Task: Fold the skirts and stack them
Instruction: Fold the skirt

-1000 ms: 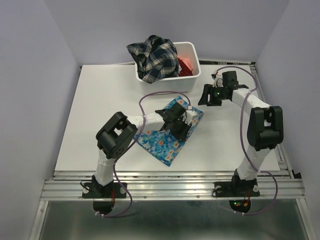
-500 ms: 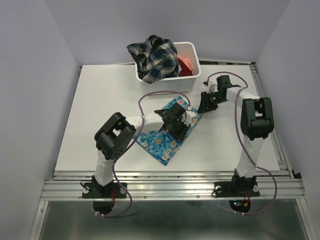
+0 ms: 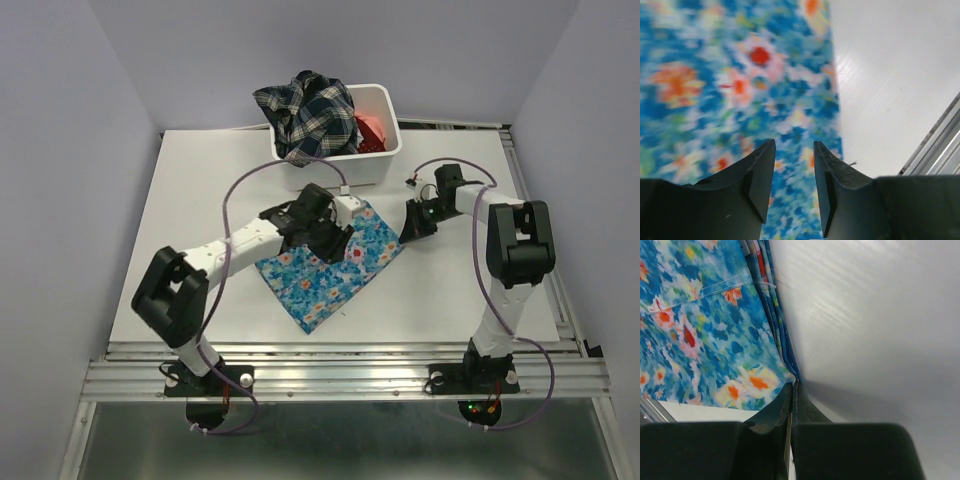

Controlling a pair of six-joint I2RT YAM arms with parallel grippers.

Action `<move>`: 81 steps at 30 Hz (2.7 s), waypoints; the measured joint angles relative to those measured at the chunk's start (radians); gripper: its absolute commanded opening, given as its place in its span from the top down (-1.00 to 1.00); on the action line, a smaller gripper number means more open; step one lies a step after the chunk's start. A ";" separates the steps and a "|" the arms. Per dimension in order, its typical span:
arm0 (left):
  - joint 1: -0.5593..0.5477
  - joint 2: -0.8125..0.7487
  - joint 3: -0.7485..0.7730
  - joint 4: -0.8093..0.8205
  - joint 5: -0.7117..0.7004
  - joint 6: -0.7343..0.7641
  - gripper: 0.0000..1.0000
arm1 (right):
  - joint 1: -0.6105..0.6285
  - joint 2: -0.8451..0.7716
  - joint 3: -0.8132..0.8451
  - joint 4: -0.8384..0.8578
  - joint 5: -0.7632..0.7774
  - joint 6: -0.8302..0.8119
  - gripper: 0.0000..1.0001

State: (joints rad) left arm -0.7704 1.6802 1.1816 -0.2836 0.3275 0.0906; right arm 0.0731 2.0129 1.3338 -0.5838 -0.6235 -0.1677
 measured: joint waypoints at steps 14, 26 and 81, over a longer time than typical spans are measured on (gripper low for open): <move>0.203 -0.216 -0.095 -0.102 -0.045 0.244 0.10 | 0.006 -0.074 -0.070 -0.014 0.122 -0.037 0.99; 0.202 0.059 -0.092 -0.092 -0.047 0.196 0.25 | 0.047 -0.266 -0.270 -0.152 0.136 -0.057 0.19; 0.020 0.258 0.141 0.010 -0.042 1.011 -0.11 | 0.173 0.104 0.127 -0.200 -0.164 -0.254 0.99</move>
State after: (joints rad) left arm -0.7502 1.9381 1.3228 -0.2737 0.2852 1.1019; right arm 0.2459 2.1166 1.4605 -0.7841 -0.7876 -0.4221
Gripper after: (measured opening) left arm 0.534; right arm 0.047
